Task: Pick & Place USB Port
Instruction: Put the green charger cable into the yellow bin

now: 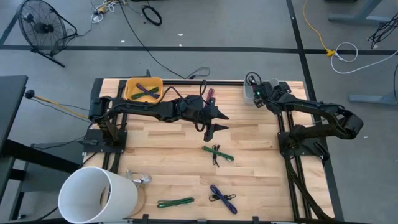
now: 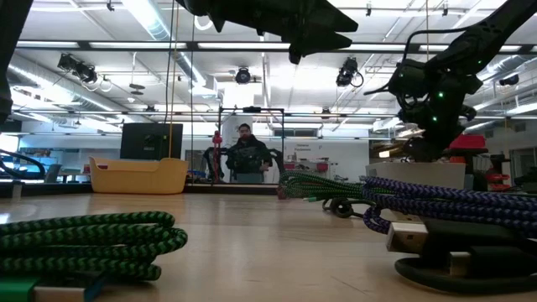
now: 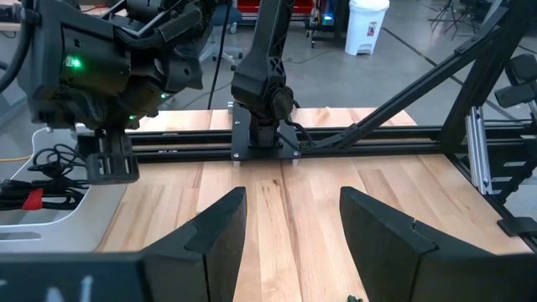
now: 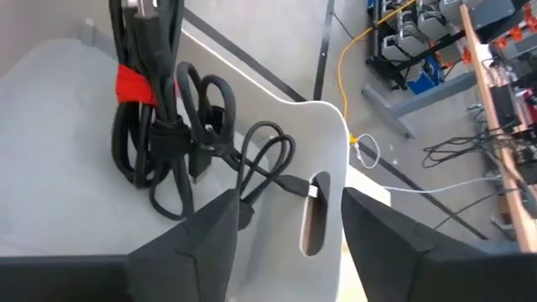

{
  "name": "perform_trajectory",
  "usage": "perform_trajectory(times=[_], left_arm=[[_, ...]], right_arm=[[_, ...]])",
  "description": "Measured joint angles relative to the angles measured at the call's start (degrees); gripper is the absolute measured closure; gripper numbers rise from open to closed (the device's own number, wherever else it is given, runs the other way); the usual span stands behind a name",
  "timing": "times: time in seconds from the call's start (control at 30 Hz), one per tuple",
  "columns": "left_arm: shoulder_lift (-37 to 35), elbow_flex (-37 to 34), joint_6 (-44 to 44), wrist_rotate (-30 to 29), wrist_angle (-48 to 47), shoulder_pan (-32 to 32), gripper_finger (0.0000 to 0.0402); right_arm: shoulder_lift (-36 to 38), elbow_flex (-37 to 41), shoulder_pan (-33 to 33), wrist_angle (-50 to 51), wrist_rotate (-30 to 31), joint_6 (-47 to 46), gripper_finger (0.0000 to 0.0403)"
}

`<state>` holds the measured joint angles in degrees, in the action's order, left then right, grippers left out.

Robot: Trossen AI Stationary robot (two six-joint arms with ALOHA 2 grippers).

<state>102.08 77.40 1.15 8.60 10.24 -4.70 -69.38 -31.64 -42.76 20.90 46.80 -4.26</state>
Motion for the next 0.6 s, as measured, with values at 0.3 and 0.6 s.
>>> perform_trajectory(times=[0.3, 0.6], left_arm=[[0.0, 0.0, 0.0, 0.0, 0.0, 0.0, 0.0204], [0.0, 0.0, 0.1, 0.0, -0.2, 0.0, 0.0204]], right_arm=[[0.1, -2.5, 0.0, 0.2, -15.2, -1.3, 0.0205], [4.7, -7.5, 3.1, 1.8, -44.7, -3.7, 0.0246]])
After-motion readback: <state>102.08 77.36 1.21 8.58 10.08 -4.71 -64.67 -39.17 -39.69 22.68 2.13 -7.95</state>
